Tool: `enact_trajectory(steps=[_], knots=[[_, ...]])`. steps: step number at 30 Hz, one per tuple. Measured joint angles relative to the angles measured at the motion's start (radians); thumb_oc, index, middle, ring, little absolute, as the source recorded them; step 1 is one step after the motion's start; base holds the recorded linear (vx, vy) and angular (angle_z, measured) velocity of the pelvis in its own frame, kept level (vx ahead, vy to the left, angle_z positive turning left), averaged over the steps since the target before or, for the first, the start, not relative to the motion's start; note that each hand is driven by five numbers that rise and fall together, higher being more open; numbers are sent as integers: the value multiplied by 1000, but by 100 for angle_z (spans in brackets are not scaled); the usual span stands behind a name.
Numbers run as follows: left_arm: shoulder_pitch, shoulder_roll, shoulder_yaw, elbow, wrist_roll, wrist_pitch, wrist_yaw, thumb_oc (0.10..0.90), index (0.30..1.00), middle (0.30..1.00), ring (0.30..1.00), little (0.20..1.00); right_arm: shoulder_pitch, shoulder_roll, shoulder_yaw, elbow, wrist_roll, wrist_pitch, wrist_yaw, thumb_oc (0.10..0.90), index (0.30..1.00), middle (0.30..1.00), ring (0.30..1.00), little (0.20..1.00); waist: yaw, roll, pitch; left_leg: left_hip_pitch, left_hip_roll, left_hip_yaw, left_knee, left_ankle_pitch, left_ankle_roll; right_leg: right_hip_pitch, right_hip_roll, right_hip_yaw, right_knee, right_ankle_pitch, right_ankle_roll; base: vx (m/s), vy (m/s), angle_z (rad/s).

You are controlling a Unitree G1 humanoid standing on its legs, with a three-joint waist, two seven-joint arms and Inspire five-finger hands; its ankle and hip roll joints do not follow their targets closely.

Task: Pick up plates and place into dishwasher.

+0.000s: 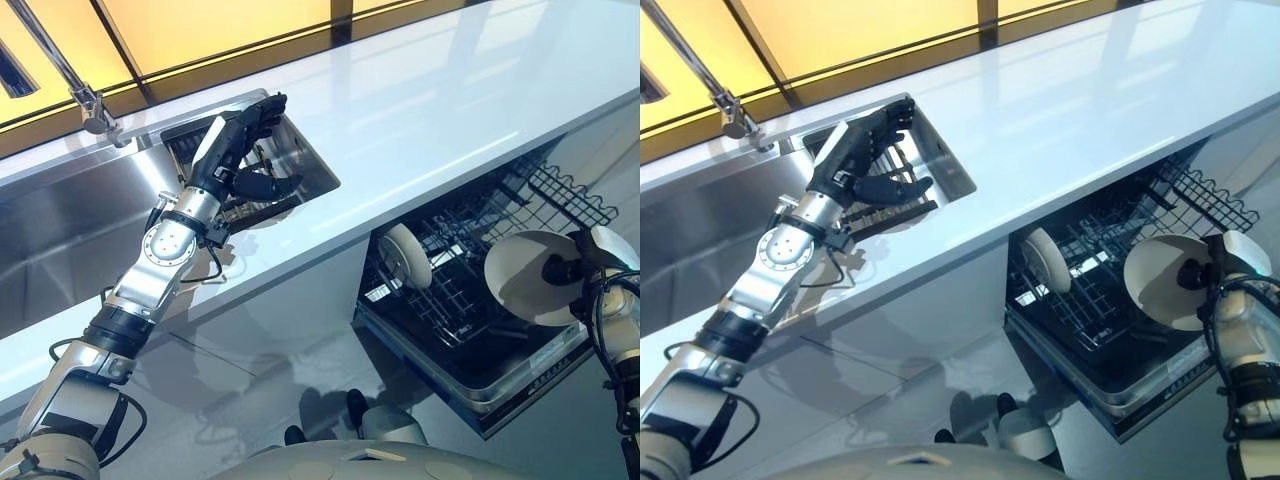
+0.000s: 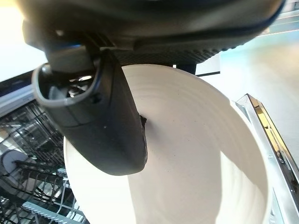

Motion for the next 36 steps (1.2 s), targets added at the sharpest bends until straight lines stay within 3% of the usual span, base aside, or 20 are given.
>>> enact_trajectory(steps=[13, 22, 26, 36], knots=[[0, 0, -1, -40, 0, 30, 0, 800, 900, 900, 900, 900, -92, 78, 153, 44, -92, 50, 22, 100, 300, 300, 300, 200, 43, 7, -1, -5, -1, -21, 0, 7, 1, 1, -3, -13, 0, 0, 0, 5, -1, 3], [0, -20, -9, -43, 1, 36, 4, 800, 900, 900, 900, 900, -198, 149, 335, 91, -334, 124, 127, 100, 300, 300, 300, 200, 53, 20, -2, -13, -2, -40, 0, 14, 1, 2, -5, -33, -1, 0, 0, 2, 25, 6], [0, -34, -23, -63, 1, 37, 6, 800, 900, 900, 900, 900, -250, 175, 346, 155, -404, 140, 153, 100, 300, 300, 300, 200, 74, 20, -2, -13, -1, -44, 0, 17, 0, 3, -6, -37, -1, 0, 0, 10, 18, 3], [0, -36, -36, -74, 0, 83, 9, 800, 900, 900, 900, 900, -320, 216, 420, 273, -416, 222, 167, 100, 300, 300, 300, 200, 102, 21, -2, -12, -1, -54, 2, 23, 0, 9, -6, -47, 0, 0, -1, 0, 8, 2]])
